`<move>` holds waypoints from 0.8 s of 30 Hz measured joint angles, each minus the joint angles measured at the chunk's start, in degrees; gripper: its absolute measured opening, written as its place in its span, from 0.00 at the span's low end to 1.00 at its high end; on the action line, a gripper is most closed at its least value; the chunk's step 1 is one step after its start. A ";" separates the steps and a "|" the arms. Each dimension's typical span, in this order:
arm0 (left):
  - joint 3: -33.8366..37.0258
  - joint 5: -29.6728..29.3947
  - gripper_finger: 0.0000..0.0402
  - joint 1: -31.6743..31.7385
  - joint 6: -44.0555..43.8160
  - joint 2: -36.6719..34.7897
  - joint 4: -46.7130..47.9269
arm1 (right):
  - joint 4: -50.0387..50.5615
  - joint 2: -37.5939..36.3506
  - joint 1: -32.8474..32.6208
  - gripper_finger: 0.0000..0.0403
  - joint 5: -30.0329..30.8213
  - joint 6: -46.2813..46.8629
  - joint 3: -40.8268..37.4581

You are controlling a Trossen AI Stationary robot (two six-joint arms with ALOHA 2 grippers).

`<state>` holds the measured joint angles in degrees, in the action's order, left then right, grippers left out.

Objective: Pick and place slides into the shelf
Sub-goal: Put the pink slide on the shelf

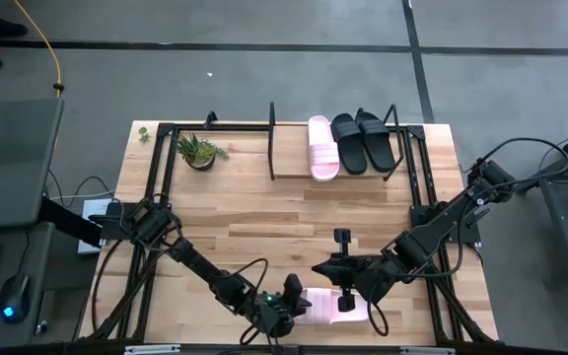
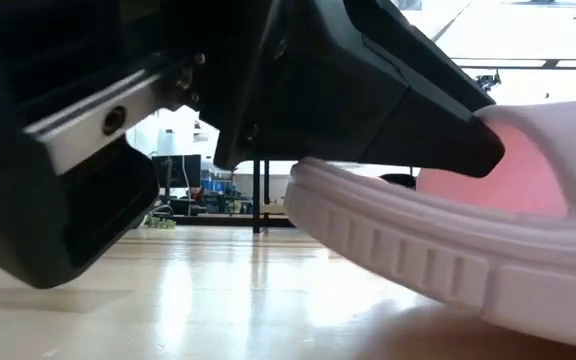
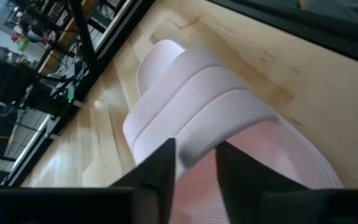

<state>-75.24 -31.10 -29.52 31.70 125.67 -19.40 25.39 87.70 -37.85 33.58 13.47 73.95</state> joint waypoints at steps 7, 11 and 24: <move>0.00 1.10 0.02 -0.09 1.47 0.00 -0.08 | 0.02 0.00 0.00 0.00 0.00 0.00 0.00; 0.00 0.63 0.03 -0.09 1.49 0.00 -0.07 | 0.02 0.00 -0.01 0.00 0.00 0.00 0.00; 0.00 -7.72 0.00 -0.17 1.54 0.00 2.31 | 0.02 0.00 0.13 0.00 0.87 -0.90 0.00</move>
<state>-75.24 -38.81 -29.69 33.23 125.67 -17.09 25.41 87.70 -37.71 34.46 12.58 73.95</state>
